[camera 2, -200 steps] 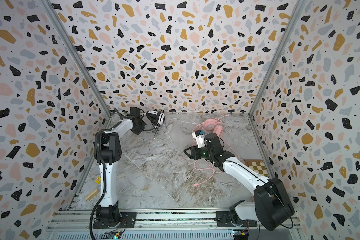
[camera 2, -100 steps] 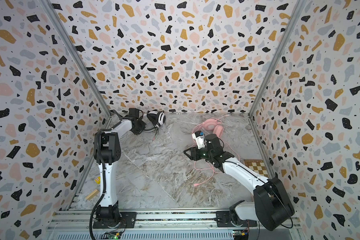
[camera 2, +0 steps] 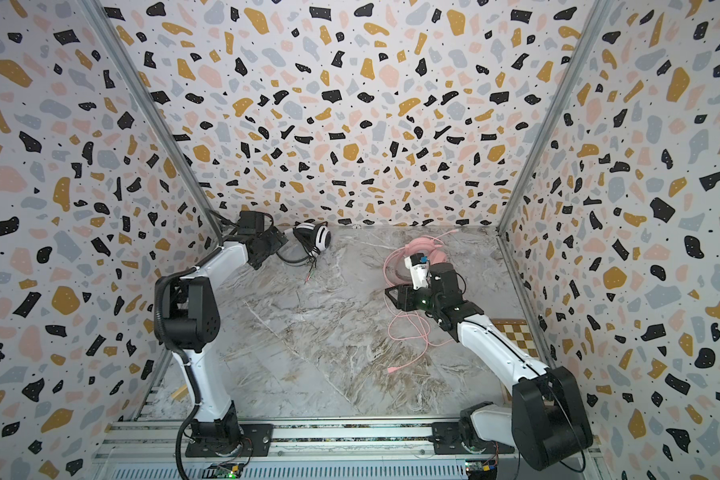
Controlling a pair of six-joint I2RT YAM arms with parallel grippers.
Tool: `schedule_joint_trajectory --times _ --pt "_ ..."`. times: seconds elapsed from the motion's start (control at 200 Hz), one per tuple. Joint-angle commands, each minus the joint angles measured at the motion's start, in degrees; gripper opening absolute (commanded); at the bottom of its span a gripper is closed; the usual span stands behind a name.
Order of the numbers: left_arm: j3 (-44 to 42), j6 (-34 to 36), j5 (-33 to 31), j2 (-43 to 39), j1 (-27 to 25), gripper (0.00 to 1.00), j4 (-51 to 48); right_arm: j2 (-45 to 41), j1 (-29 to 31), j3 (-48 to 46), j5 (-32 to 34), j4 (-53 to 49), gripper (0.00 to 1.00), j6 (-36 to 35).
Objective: Wrap the headphones
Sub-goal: 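Set the wrapped white headset down near the far wall with the left gripper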
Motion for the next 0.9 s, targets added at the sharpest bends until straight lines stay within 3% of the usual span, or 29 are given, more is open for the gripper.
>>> schedule_joint_trajectory --times 0.0,0.125,0.22,0.29,0.385,0.501,0.611,0.896 --pt "-7.0 4.8 -5.9 -9.7 -0.3 1.00 8.3 -2.4 -4.3 0.5 4.3 -1.6 0.53 -1.5" --pt "-19.5 10.3 -9.5 -21.4 -0.8 1.00 17.8 -1.0 -7.8 0.3 8.3 -0.9 0.53 -1.8" --pt "-32.7 9.0 -12.0 -28.9 -0.7 1.00 29.3 2.6 -8.0 1.4 11.3 0.2 0.53 -2.5" --pt "-37.0 9.4 -10.6 -31.2 -0.6 1.00 33.4 6.2 -8.0 3.7 11.3 0.1 0.53 -3.2" --pt "-37.3 9.7 -5.9 -30.7 -0.6 1.00 32.3 12.2 -7.7 9.1 12.2 -2.5 0.53 -6.0" --pt "-37.9 9.5 -0.6 -30.4 -0.7 1.00 29.2 18.8 -1.2 17.8 23.3 -8.4 0.53 -14.1" --pt "-42.8 8.5 2.3 -33.6 -1.1 0.98 31.2 24.6 4.0 25.1 27.3 -11.9 0.55 -20.3" --pt "-54.6 12.8 5.9 -45.8 -4.9 1.00 26.5 38.5 4.0 41.2 26.9 -22.9 0.55 -26.2"
